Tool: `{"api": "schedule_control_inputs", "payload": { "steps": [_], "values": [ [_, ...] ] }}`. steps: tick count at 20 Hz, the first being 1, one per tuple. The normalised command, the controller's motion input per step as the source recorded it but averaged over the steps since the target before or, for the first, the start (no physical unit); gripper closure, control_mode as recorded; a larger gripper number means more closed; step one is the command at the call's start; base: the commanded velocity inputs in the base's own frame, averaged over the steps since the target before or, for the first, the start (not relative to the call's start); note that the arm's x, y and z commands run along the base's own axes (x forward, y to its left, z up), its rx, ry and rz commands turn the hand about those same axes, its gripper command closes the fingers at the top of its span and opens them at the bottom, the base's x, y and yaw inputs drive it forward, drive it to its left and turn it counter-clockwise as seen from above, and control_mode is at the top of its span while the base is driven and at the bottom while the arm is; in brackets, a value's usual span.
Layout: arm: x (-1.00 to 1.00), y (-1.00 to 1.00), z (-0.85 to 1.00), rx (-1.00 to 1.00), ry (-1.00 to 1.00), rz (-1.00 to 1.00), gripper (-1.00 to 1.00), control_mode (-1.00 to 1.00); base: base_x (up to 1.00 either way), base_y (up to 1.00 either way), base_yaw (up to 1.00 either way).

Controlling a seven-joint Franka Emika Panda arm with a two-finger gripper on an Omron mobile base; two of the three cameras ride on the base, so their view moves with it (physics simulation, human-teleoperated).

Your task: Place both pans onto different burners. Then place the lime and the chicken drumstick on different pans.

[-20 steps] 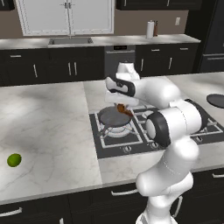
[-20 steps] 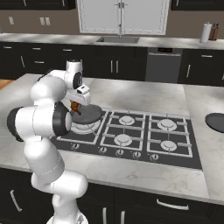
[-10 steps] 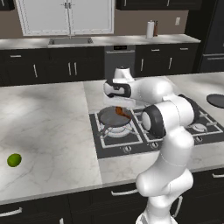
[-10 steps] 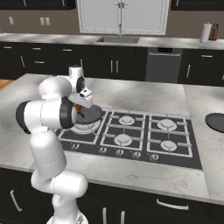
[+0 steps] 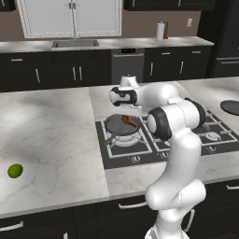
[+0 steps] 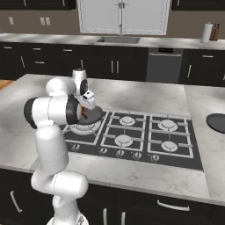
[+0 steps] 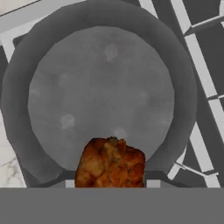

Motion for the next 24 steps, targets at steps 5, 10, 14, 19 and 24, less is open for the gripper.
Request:
{"api": "schedule_control_inputs", "payload": {
  "steps": [5, 10, 14, 19, 24],
  "values": [
    [0.25, 0.0, -0.25, -0.01, 0.0, 0.0, 1.0, -1.0, 0.0, 0.0, 0.0],
    [0.21, 0.0, -0.24, 0.0, 0.0, 0.0, 1.0, -1.0, 0.0, 0.0, 0.0],
    [0.18, 0.0, -0.21, 0.0, 0.0, 0.0, 1.0, -1.0, 0.0, 0.0, 0.0],
    [0.06, 0.0, -0.15, 0.0, 0.0, 0.0, 1.0, -1.0, 0.0, 0.0, 0.0],
    [0.0, 0.0, -0.14, 0.0, 0.0, 0.0, 1.0, -1.0, 0.0, 0.0, 0.0]
  ]
}}
